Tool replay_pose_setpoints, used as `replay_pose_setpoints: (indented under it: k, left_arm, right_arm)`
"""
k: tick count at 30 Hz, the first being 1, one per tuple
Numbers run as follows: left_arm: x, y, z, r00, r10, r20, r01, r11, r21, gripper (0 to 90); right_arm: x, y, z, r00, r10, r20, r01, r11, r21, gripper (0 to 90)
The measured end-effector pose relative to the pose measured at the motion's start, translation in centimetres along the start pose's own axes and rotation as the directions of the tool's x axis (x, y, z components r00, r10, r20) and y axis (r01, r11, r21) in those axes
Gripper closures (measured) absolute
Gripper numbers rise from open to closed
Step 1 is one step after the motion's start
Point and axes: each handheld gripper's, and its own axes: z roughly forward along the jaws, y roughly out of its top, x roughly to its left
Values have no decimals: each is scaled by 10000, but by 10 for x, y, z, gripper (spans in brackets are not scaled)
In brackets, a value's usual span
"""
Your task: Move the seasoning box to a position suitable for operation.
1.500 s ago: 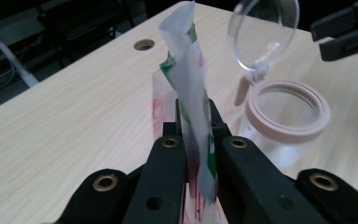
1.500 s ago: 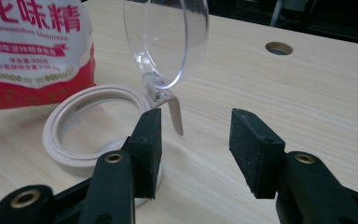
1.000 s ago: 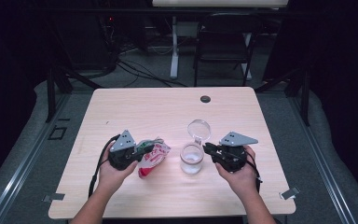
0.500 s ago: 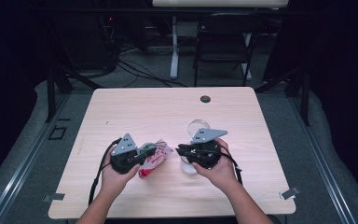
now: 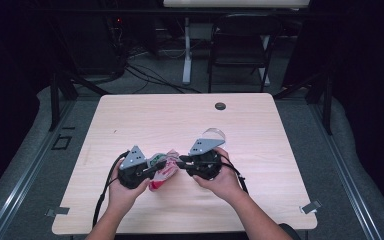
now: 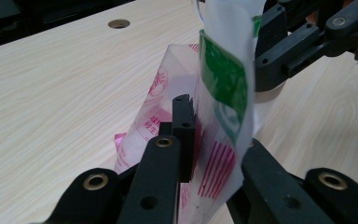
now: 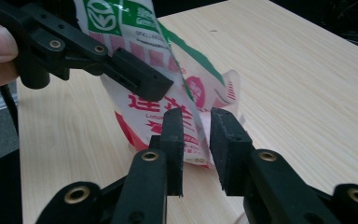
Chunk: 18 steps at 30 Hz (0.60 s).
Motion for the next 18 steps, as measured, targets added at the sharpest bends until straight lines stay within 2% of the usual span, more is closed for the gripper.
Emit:
replay_pose_setpoints:
  k: [5, 10, 11, 16, 18]
  left_arm:
    - [0, -3, -2, 9999, -111, -19, 111, 9999, -22, 854]
    - [-2, -7, -2, 10000, -44, -70, 44, 10000, 1, 826]
    - [-3, -8, -2, 9999, -40, -92, 40, 9999, -96, 814]
    - [-6, -15, 1, 9999, -154, -51, 154, 9999, -32, 718]
    - [-7, -19, 3, 9997, -129, -214, 126, 9998, -126, 664]
  right_arm:
    - [1, 0, 9, 9999, -69, -151, 72, 9998, 181, 784]
    - [1, -1, 18, 9998, -14, -213, 24, 9987, 509, 863]
    - [1, -1, 19, 9998, -9, -207, 21, 9985, 548, 900]
    - [-1, -1, 17, 9999, 40, -121, -33, 9982, 604, 900]
    - [-1, -1, 17, 9999, 125, -62, -121, 9983, 577, 900]
